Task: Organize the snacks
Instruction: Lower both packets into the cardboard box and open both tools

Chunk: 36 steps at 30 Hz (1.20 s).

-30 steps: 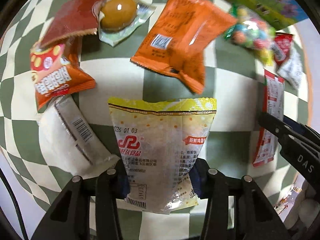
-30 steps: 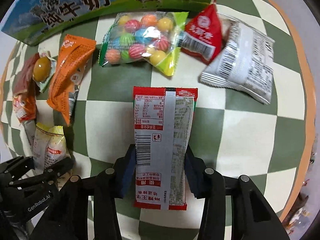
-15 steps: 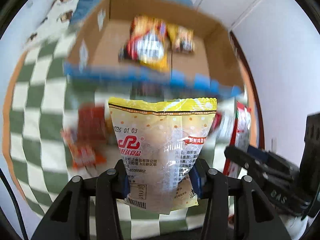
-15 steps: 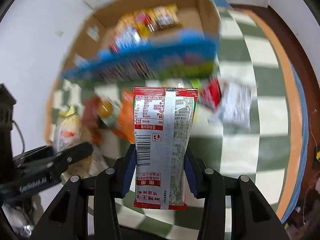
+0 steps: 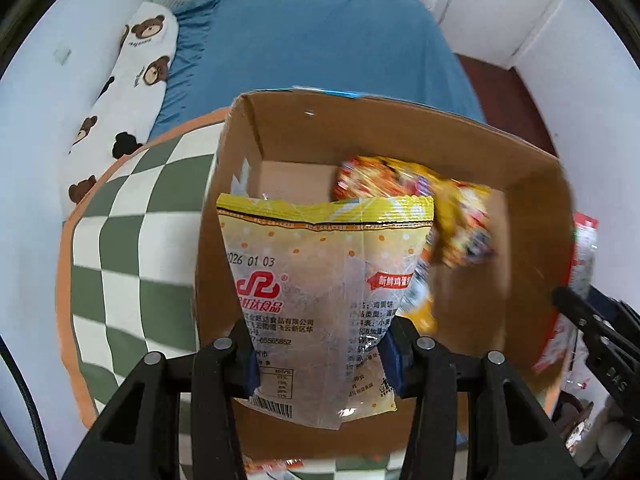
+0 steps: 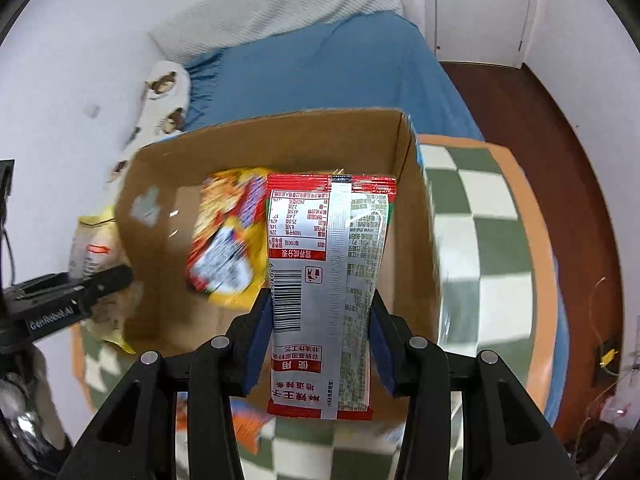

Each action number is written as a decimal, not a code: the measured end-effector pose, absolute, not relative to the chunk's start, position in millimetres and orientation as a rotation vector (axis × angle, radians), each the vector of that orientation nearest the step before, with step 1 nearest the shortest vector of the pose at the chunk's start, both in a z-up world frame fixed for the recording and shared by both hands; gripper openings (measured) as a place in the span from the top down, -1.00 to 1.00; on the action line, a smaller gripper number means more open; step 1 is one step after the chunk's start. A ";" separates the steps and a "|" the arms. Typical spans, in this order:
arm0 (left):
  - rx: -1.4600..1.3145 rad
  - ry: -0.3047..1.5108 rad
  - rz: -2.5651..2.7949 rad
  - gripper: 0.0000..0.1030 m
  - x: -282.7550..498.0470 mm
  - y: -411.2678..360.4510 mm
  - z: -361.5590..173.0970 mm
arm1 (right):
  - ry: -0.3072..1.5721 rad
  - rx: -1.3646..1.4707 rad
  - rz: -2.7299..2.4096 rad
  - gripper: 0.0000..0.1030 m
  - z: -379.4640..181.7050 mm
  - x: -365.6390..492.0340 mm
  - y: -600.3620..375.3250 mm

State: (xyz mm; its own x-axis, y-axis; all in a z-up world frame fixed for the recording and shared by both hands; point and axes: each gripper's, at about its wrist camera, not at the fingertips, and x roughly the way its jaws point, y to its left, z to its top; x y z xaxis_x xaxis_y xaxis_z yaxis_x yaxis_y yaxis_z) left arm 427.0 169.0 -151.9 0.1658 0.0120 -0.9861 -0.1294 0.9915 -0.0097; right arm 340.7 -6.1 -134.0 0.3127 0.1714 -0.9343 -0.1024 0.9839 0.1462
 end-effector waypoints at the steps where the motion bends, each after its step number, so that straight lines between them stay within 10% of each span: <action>1: -0.091 1.412 0.109 0.15 435.4 173.7 -158.3 | 1.254 0.054 0.169 0.07 -139.7 354.5 -4.2; 10: -0.081 1.480 0.118 0.08 481.5 187.6 -198.0 | 1.322 0.000 0.095 0.07 -180.7 415.3 2.2; 15: -0.142 1.456 0.089 -0.72 494.9 189.5 -204.5 | 1.365 0.026 0.090 -0.49 -199.1 432.8 1.5; 36: -0.120 1.311 0.054 -0.95 424.9 160.8 -172.9 | 1.306 0.045 0.108 -0.90 -176.8 382.9 9.2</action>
